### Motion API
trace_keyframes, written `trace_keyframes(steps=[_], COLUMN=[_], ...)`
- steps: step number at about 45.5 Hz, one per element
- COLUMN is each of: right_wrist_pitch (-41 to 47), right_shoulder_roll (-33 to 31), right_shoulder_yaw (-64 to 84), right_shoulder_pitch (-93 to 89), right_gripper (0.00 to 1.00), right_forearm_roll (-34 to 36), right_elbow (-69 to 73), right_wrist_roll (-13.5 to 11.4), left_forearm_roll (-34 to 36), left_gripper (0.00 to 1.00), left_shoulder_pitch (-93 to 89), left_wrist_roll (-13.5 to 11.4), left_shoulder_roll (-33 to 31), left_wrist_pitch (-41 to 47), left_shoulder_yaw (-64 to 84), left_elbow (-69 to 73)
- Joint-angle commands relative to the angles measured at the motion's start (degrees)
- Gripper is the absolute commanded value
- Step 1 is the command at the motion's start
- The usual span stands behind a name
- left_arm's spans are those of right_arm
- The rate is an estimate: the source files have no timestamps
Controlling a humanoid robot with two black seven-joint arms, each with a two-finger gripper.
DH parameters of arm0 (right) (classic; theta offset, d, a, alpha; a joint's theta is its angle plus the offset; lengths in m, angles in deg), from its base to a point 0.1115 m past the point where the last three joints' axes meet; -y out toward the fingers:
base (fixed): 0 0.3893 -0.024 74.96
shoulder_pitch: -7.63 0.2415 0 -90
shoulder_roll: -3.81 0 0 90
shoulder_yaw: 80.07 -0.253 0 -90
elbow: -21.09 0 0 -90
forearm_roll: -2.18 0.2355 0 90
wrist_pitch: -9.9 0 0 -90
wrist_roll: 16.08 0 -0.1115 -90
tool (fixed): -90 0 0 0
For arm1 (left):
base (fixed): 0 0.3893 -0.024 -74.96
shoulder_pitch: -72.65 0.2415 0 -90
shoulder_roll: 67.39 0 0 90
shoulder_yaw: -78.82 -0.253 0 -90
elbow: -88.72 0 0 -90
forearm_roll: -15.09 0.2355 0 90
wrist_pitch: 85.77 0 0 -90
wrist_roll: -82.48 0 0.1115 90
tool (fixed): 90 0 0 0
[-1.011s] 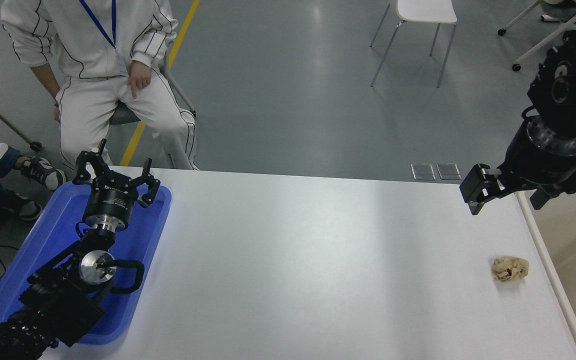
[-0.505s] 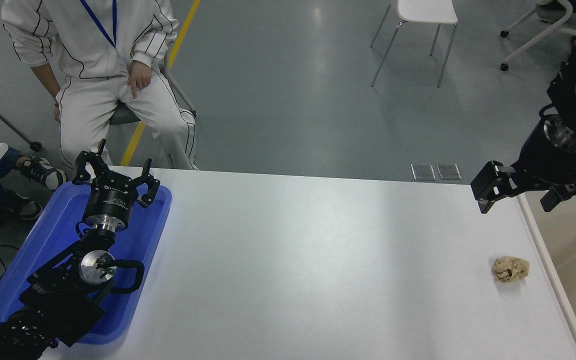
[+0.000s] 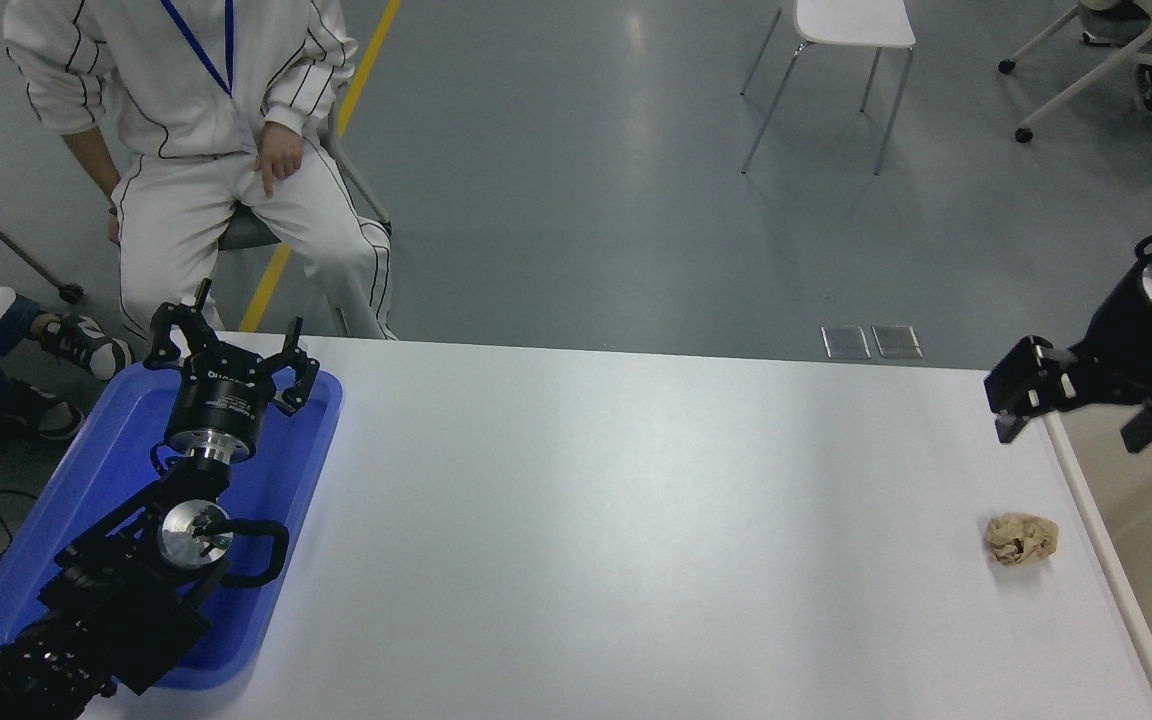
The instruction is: Pick up paper ball place in dustbin
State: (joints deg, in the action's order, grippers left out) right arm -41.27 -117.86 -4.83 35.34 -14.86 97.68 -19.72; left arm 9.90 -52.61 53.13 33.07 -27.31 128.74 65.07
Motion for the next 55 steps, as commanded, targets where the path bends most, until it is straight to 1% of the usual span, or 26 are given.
trace_keyframes(steps=[1,6,17,27,35,47,55], right_wrist_pitch=[-12.54,-17.82,-18.35,-18.88,-18.97,-19.23,-20.54], right_shoulder_roll=[-2.79,-3.66,-3.4,-2.96,-1.12,0.55,2.92], right_shoulder_yaw=[-1.32,-4.22,-11.6,-18.1,-20.48,-30.93,-31.99], right_shoulder_pitch=[-7.75,-12.84,-26.2,-36.75,-42.46,-50.47,-53.8], right_gripper=[1.0,1.0,1.0,1.0,1.0,1.0,1.0], right_forearm_roll=[-6.68,-9.23,-15.83,-15.92,-15.92,-15.74,-15.13], right_elbow=[-0.65,-1.43,-9.95,-18.39,-24.37,-33.78,-38.52], right_wrist_roll=[0.05,0.05,0.05,0.05,0.05,-0.04,-0.04], left_forearm_roll=[0.0,0.0,0.0,0.0,0.0,0.0,0.0], left_gripper=[1.0,1.0,1.0,1.0,1.0,1.0,1.0], left_shoulder_pitch=[0.02,0.02,0.02,0.02,0.02,0.02,0.02], left_wrist_roll=[0.0,0.0,0.0,0.0,0.0,0.0,0.0], left_shoulder_roll=[0.0,0.0,0.0,0.0,0.0,0.0,0.0], left_wrist_pitch=[0.0,0.08,0.08,0.08,0.0,0.08,0.0], left_shoulder_yaw=[0.0,0.0,0.0,0.0,0.0,0.0,0.0], left_elbow=[0.01,0.01,0.01,0.01,0.01,0.01,0.01])
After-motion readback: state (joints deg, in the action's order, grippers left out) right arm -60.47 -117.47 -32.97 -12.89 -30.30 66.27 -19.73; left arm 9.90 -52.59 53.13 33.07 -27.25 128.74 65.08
